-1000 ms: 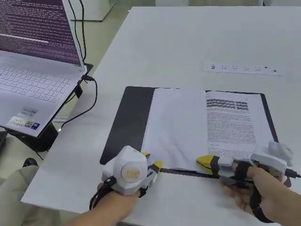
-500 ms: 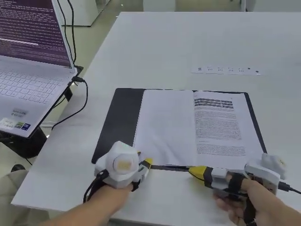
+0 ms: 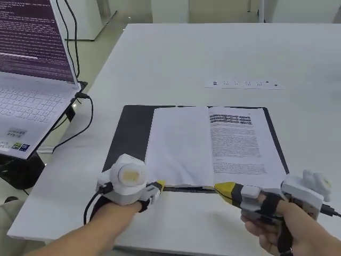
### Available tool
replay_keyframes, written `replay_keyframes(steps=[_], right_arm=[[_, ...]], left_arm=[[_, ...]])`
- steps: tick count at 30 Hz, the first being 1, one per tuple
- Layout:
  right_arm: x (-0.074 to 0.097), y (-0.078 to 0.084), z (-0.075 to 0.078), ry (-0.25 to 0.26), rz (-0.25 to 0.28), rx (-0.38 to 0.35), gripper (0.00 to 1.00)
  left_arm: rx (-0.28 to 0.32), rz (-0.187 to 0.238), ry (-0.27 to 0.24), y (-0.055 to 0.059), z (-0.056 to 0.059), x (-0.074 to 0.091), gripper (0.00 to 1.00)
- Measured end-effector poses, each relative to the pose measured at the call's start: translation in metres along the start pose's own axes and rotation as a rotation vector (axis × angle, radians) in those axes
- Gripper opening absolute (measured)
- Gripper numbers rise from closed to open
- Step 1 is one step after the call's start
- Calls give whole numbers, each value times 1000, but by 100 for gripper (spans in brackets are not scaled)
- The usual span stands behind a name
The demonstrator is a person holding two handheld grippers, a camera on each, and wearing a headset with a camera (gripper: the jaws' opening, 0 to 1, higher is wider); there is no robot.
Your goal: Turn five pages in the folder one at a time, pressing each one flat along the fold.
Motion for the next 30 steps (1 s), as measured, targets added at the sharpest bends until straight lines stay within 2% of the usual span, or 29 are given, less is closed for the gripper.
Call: replay_keyframes(steps=[4,7,10,13,15,17,18,20,23,27,29,30], right_arm=[[10,-5,-13,21,61,110,0],[20,-10,-21,73,93,220,2],[29,-16,-32,95,154,290,24],[42,-21,-43,145,181,448,38],[50,-22,-47,180,199,504,46],[60,-23,-49,230,211,582,59],[67,-24,-51,274,211,635,65],[79,-26,-54,326,220,704,74],[97,-31,-59,383,266,777,85],[120,-41,-64,448,329,831,93],[129,-45,-67,470,360,850,100],[134,-47,-68,468,372,865,100]], left_arm=[[22,30,-3,-13,0,17,43],[44,61,-6,-19,0,27,44],[60,90,-17,-25,1,40,47],[92,87,-27,-27,2,54,57],[94,100,-17,-29,4,64,58],[101,127,-23,-31,4,72,60],[102,131,-22,-32,5,78,64],[110,122,-43,-32,5,86,76],[116,150,-44,-34,5,95,88],[115,165,-41,-38,8,105,92],[117,176,-39,-41,11,108,98],[125,183,-38,-43,13,110,99]])
Point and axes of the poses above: the centre of the closed fingertips' face, and the gripper's own axes: x roughly backward along the fingers, z roughly to its right, y roughly out of its underside, the point moved 8 cm from there along x, roughly backward along the fingers, and after that the axes turned 2 degrees about x, right-handed, at the moved point
